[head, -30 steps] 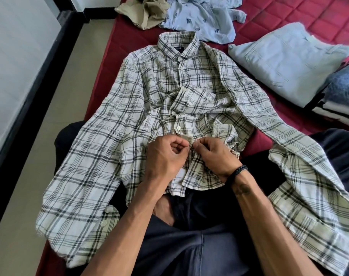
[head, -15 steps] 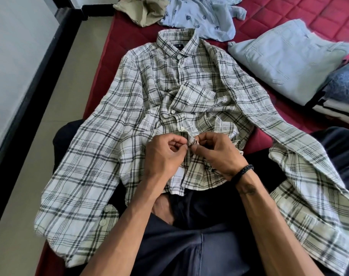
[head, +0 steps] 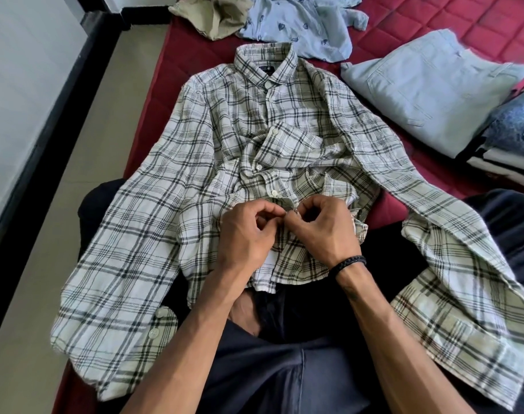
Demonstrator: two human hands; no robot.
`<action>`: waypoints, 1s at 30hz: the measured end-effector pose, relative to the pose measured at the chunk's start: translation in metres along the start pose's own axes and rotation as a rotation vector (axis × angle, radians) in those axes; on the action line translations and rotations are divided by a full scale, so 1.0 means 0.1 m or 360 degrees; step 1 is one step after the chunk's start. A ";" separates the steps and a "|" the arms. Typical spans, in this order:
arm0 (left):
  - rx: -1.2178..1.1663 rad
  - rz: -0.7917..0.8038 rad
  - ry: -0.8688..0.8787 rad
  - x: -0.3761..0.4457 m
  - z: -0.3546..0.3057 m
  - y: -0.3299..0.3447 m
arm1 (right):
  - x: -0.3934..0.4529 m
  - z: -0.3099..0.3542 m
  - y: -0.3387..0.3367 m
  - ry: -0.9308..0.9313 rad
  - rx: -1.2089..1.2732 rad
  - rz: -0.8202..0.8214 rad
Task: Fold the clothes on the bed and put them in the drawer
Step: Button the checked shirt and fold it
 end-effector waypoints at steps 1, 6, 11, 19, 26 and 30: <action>-0.0008 0.0004 0.0010 0.00 0.00 0.00 | 0.00 0.01 0.02 -0.0016 -0.0013 0.0017; -0.0053 -0.0027 0.0088 0.01 -0.01 0.00 | 0.00 -0.01 0.09 -0.0037 -0.0019 0.0144; -0.0031 -0.0007 0.0173 0.02 -0.03 0.01 | 0.02 -0.06 0.13 -0.0043 -0.0075 0.0169; -0.0073 0.0066 0.0222 0.04 -0.06 0.04 | 0.02 -0.11 0.22 0.0004 0.0032 0.0416; 0.0140 0.0073 0.0326 0.02 -0.09 0.05 | 0.03 -0.28 0.28 0.0203 0.0234 0.0526; 0.0289 0.0061 0.0383 0.02 -0.14 0.06 | 0.05 -0.29 0.26 0.0219 0.0235 0.0487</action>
Point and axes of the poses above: each hand's wrist, its own x-axis towards the middle knuckle, its own y-axis out of the palm, z = x × y, the point moved 10 cm from there along x, towards the middle knuckle, and after that the axes turned 7 degrees about -z, right-handed, at the moved point
